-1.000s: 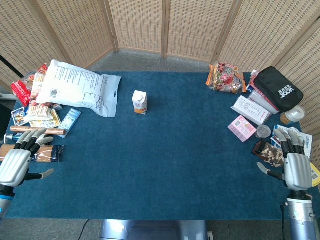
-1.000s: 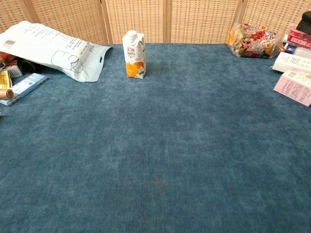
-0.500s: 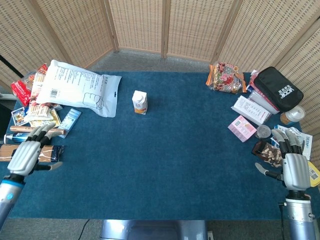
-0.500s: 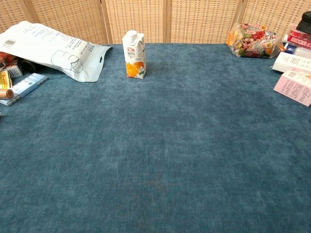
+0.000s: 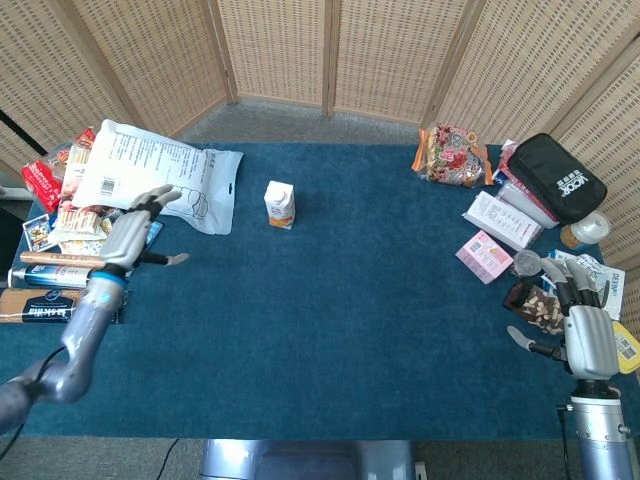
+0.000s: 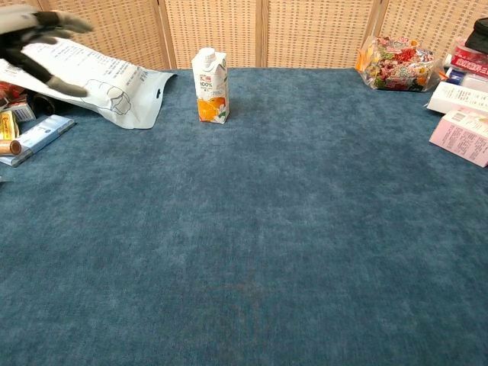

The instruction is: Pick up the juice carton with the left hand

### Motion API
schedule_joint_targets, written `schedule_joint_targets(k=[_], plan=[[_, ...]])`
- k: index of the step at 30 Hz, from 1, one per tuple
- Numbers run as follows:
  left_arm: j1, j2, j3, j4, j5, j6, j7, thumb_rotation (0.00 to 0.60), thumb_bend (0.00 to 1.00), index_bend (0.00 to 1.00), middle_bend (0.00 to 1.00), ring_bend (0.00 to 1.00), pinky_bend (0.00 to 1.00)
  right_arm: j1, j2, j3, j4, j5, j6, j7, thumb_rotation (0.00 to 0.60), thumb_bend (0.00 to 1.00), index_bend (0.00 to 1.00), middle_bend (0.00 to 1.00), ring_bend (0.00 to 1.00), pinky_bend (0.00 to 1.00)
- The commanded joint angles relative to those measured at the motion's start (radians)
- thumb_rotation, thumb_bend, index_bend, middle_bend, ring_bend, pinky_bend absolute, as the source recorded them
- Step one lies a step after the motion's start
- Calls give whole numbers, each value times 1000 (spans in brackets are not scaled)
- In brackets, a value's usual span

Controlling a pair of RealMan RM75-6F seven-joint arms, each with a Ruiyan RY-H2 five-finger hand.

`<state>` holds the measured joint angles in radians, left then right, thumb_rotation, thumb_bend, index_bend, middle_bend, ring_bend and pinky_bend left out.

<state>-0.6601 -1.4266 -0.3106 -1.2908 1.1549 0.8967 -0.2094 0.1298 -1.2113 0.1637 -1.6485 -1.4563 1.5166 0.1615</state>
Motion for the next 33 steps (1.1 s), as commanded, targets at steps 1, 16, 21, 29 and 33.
schedule_joint_targets(k=[1, 16, 21, 29, 33], plan=[[-86, -88, -42, 85, -63, -57, 60, 600, 59, 78, 0, 0, 0, 2, 4, 0, 2, 4, -8, 13, 600, 0, 104, 138, 0, 0], [-363, -416, -106, 535, -158, -234, 98, 600, 59, 56, 0, 0, 0, 14, 16, -1, 12, 20, -54, 72, 600, 0, 104, 138, 0, 0], [-444, -515, -126, 695, -144, -274, 41, 600, 59, 26, 0, 0, 0, 16, 23, -2, 12, 25, -64, 91, 600, 0, 105, 138, 0, 0], [-547, -640, -128, 923, -84, -304, -96, 600, 62, 203, 0, 0, 57, 12, 33, 3, 17, 32, -63, 115, 600, 0, 105, 137, 0, 0], [-584, -697, -131, 1038, -77, -296, -105, 600, 93, 587, 438, 352, 495, 10, 38, 5, 17, 32, -60, 125, 600, 0, 105, 138, 0, 0]])
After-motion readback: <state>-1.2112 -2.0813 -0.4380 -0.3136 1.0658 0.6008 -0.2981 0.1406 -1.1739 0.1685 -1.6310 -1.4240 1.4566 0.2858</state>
